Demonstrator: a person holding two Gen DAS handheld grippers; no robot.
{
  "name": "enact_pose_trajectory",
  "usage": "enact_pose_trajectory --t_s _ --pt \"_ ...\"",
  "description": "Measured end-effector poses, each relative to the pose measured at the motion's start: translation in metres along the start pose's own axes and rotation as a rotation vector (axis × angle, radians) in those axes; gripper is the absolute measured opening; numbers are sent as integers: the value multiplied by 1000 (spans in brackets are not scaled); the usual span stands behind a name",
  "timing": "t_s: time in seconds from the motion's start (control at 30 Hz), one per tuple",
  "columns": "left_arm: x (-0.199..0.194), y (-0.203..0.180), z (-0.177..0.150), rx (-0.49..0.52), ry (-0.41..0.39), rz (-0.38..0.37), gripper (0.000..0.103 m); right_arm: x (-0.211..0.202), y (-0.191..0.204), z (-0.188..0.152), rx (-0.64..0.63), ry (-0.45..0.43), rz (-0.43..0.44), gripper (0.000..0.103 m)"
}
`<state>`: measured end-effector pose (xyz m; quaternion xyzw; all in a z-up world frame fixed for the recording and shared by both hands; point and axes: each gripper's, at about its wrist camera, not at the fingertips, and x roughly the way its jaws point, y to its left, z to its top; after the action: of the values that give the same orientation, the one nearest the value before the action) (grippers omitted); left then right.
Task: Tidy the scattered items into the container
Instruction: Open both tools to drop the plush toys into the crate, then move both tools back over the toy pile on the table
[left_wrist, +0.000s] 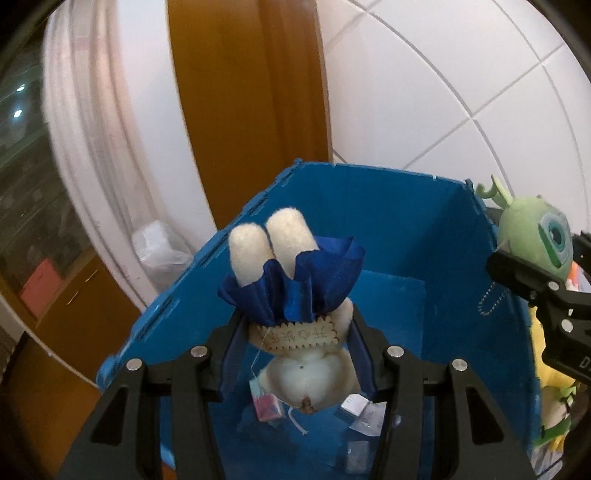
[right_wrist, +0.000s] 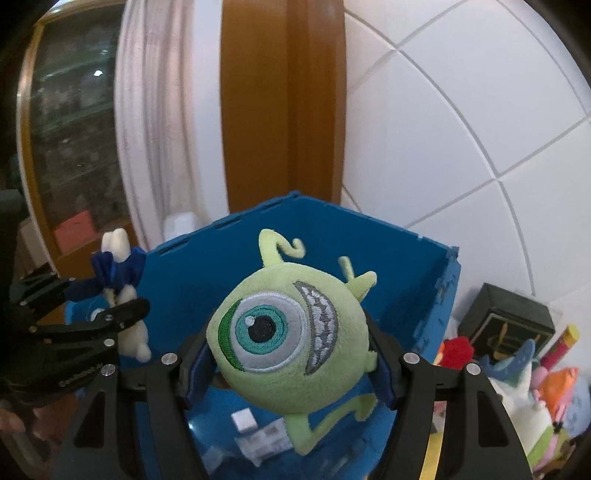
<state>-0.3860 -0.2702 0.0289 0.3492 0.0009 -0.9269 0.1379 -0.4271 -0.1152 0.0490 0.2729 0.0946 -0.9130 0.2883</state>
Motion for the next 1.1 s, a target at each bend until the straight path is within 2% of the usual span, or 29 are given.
enact_pose_trajectory --t_s 0.27,0.33,0.37,0.4,0.43,0.47,0.7,1.1 --pt "35 18 14 60 57 -97 51 42 20 10 18 123 -105 69" --pt "40 22 13 65 76 -111 63 46 20 9 24 140 -123 71" --pt "40 22 11 71 74 -108 73 47 19 8 27 144 -129 75" --pt "41 23 10 77 72 -104 81 49 18 7 30 149 -134 83" --pt "41 24 8 83 70 -101 83 48 19 6 30 150 -148 88" --pt "41 24 6 88 68 -100 83 47 19 6 31 148 -158 96" --pt "38 25 -7 104 79 -125 83 37 24 2 39 150 -191 102" --pt "15 21 -32 107 54 -147 83 8 24 -26 100 127 -212 103"
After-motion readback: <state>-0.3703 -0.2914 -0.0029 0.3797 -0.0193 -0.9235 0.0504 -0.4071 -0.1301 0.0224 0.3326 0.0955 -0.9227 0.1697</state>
